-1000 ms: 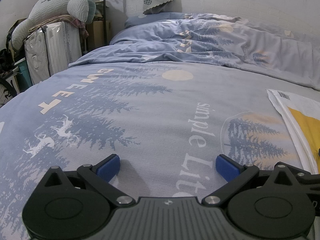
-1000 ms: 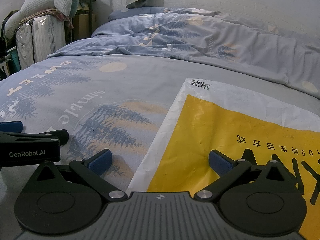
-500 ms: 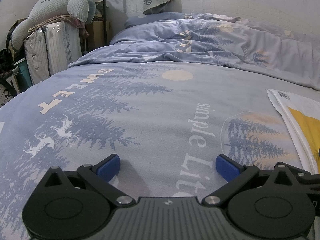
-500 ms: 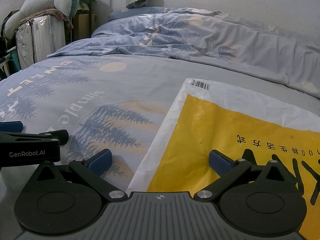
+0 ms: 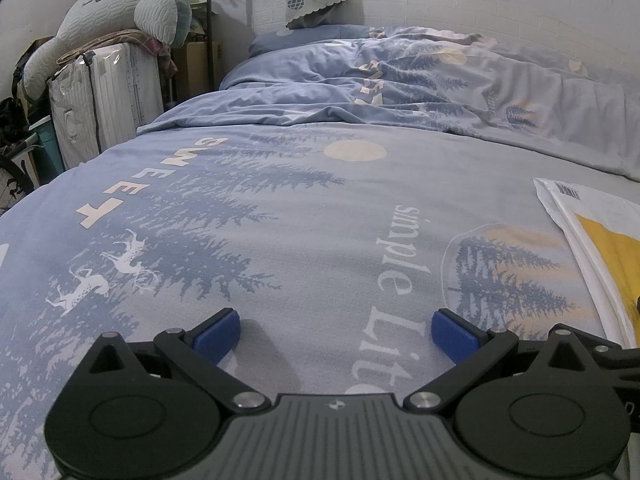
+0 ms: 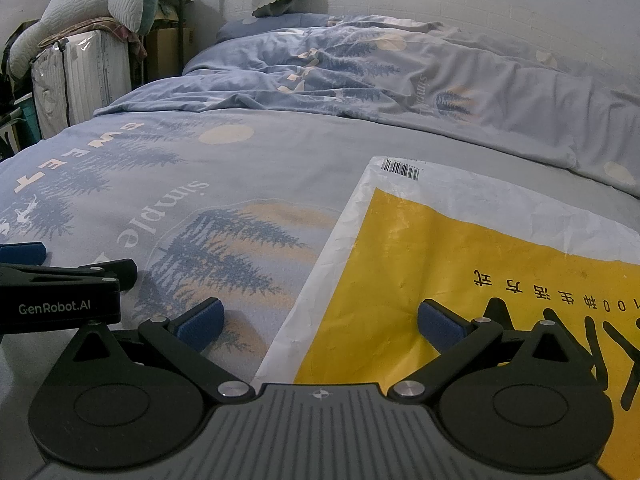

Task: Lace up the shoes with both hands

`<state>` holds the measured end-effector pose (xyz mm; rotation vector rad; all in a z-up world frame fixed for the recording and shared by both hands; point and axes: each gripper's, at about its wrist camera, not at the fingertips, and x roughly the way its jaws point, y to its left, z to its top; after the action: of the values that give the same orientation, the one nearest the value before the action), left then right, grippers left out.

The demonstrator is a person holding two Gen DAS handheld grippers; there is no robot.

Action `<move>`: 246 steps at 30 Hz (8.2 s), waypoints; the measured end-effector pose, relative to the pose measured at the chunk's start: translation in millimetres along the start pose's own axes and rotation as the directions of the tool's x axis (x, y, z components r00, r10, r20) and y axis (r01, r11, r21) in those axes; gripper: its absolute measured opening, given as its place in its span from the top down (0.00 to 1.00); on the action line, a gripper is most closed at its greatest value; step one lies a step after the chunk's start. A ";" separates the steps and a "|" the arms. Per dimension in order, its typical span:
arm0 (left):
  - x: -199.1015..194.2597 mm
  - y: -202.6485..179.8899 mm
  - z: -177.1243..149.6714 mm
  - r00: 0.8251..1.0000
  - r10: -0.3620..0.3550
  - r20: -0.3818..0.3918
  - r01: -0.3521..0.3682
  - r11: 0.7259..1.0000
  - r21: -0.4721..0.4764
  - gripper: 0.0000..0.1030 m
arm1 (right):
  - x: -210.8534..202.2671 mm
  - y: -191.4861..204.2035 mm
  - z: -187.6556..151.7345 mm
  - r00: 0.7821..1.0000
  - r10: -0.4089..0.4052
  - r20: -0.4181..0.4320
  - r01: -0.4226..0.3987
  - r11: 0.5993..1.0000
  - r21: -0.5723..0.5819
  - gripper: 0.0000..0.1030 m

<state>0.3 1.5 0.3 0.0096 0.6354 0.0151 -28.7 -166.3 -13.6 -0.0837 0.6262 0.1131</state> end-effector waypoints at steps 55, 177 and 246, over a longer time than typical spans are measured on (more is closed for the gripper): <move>0.3 0.1 -0.1 1.000 0.001 0.000 -0.001 1.000 0.000 0.00 | 0.3 -0.1 -0.2 1.000 0.000 0.000 0.000 1.000 0.000 0.00; -1.2 0.9 0.3 1.000 0.003 0.000 -0.003 1.000 -0.001 0.00 | 0.1 -1.2 -0.2 1.000 0.001 0.000 -0.001 1.000 0.000 0.00; -0.4 0.0 0.1 1.000 0.007 -0.001 -0.007 1.000 -0.003 0.00 | 0.3 -1.5 0.0 1.000 0.001 0.000 -0.001 1.000 0.000 0.00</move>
<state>0.1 1.5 0.6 0.0085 0.6359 0.0230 -28.2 -167.8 -13.7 -0.0832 0.6262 0.1139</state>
